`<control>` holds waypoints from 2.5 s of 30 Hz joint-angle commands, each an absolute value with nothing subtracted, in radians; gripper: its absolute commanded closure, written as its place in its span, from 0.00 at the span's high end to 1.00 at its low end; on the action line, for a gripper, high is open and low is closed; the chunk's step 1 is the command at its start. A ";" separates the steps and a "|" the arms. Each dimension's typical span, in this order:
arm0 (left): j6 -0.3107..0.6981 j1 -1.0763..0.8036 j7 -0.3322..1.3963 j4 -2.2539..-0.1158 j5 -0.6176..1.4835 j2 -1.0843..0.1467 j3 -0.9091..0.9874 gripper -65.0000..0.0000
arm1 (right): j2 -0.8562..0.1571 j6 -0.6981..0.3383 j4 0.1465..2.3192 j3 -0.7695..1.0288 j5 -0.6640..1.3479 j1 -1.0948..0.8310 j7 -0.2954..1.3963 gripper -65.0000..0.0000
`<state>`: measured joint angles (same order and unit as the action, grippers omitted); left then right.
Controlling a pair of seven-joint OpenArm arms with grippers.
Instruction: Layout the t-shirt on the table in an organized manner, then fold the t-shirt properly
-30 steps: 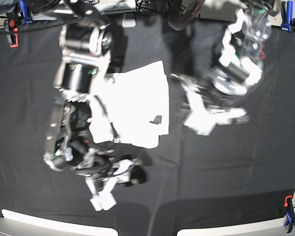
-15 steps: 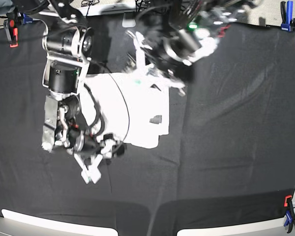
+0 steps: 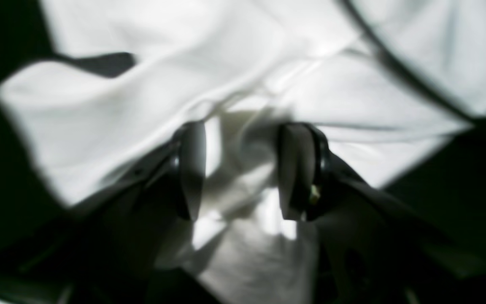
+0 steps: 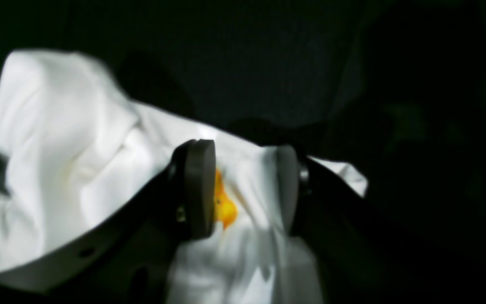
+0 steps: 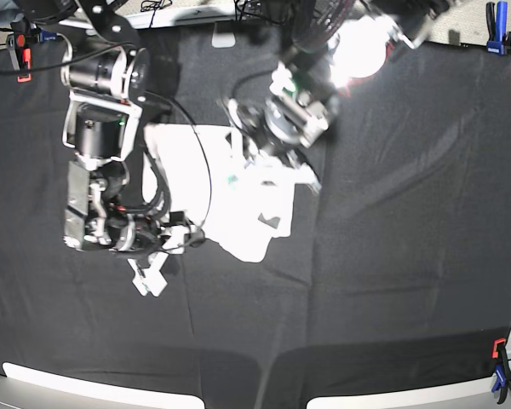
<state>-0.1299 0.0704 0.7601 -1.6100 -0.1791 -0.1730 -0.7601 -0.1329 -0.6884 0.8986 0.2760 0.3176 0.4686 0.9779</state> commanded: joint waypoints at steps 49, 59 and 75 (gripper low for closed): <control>-0.180 0.046 0.975 -2.036 -0.136 -0.355 -0.564 0.40 | -0.210 -0.698 1.672 0.347 0.503 -0.097 1.120 0.36; -0.171 -0.223 0.941 -2.056 -0.021 -0.355 -0.564 0.40 | -0.210 -0.698 1.672 0.395 0.556 -0.038 1.139 0.36; -0.046 -0.246 0.835 -1.884 -0.027 -0.349 -0.564 0.40 | -0.210 -0.698 1.672 0.208 0.524 -0.240 1.133 0.36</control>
